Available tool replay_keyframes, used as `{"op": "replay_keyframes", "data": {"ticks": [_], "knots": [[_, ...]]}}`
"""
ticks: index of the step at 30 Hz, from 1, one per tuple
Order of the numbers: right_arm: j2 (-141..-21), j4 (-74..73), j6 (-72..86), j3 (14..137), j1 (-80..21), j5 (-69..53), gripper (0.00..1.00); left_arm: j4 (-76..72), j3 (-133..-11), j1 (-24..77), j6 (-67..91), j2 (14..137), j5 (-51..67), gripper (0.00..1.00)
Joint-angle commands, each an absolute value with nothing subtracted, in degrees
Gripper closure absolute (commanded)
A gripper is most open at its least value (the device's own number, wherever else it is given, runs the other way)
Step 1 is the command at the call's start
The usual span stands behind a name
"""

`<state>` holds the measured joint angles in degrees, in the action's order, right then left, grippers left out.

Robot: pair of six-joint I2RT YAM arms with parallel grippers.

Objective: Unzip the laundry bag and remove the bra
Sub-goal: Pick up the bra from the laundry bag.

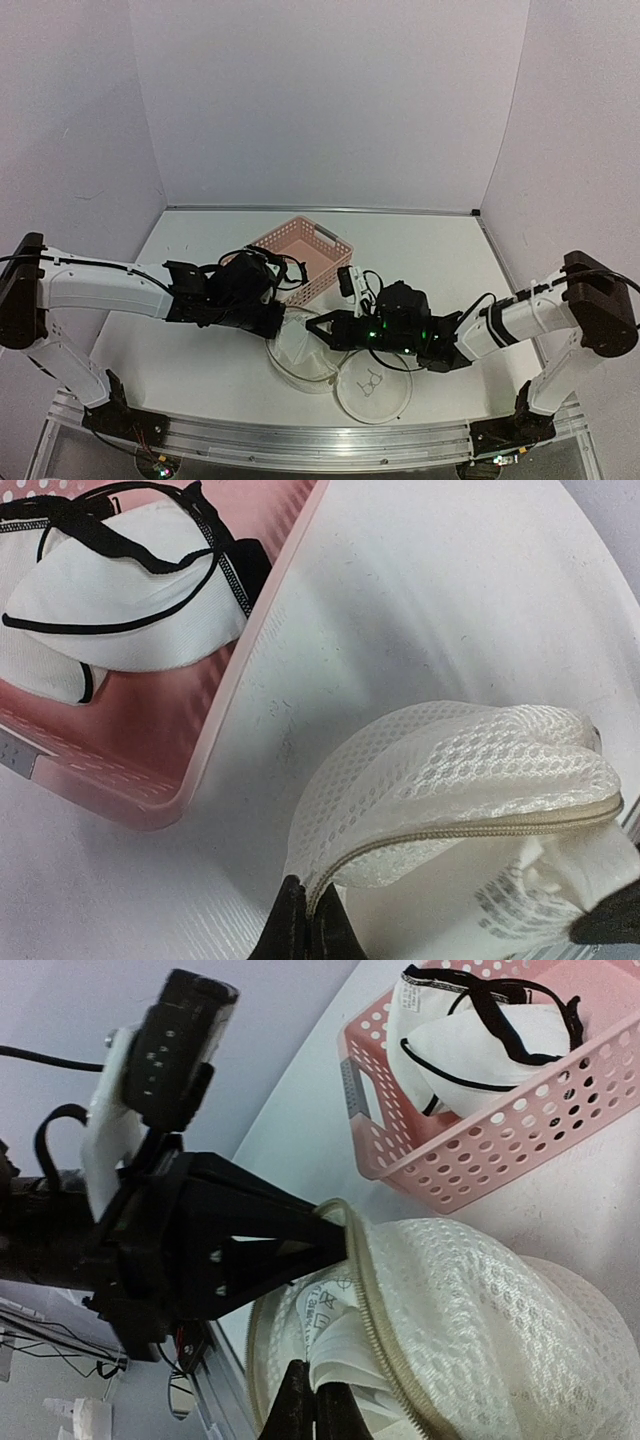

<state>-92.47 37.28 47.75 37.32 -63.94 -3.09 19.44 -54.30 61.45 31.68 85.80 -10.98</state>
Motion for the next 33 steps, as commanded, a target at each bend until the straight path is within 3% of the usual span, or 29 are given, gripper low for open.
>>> {"op": "replay_keyframes", "data": {"ticks": [1, 19, 33], "knots": [[-87.1, 46.0, 45.7, 36.5, -64.2, -5.7, 1.0, 18.0, -56.5, 61.5, 32.6, 86.2, -12.8, 1.0], [-73.1, 44.6, 39.4, 34.7, -64.4, 3.6, 1.0, 18.0, -55.8, 61.5, 32.9, 85.1, -12.0, 1.0], [-71.8, 48.7, 37.6, 39.4, -64.4, 6.9, 1.0, 17.6, -56.4, 61.6, 32.3, 86.3, -9.4, 1.0]]}}
